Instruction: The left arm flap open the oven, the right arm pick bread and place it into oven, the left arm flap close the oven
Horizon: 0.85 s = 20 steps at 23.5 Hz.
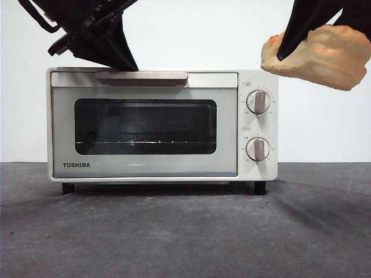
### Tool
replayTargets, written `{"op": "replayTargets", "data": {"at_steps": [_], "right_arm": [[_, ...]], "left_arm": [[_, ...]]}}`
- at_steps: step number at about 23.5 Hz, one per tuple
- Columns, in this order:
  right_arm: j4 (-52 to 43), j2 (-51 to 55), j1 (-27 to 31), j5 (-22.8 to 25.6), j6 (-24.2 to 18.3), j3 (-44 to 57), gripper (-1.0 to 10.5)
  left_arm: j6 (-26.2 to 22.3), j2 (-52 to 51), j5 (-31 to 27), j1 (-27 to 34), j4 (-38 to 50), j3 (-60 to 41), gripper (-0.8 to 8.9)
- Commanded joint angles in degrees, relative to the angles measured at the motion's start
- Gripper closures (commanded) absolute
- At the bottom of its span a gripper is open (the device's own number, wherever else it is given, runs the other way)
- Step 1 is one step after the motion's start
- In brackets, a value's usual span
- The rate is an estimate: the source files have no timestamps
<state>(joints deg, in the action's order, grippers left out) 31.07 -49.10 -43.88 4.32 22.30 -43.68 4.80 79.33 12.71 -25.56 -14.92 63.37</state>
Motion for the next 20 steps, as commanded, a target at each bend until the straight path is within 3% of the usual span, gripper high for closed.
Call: {"op": "replayTargets", "data": {"at_steps": [1, 20], "right_arm": [[-0.35, -0.22, -0.61, 0.22, -0.76, -1.03, 7.9], [-0.59, -0.22, -0.57, 0.24, -1.84, -1.05, 7.9]], "left_arm": [[-1.14, 2.03, -0.72, -0.61, -0.90, 0.76, 7.97], [-1.51, 2.01, -0.61, -8.85, -15.80, 0.76, 7.97]]}}
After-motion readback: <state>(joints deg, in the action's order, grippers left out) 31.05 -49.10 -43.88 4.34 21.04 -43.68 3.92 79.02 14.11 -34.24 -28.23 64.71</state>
